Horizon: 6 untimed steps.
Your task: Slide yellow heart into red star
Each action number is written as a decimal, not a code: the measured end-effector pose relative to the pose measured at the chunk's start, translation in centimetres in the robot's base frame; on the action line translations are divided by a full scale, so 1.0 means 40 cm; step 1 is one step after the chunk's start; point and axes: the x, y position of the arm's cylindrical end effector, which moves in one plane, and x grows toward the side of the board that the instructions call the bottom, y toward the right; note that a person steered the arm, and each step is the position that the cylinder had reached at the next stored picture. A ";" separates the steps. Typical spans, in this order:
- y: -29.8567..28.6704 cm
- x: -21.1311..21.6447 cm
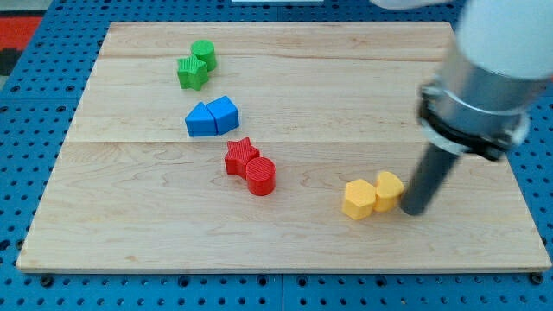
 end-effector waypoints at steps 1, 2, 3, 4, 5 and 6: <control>-0.190 -0.200; -0.306 -0.317; -0.158 -0.263; -0.079 -0.119; -0.245 -0.040; -0.224 -0.191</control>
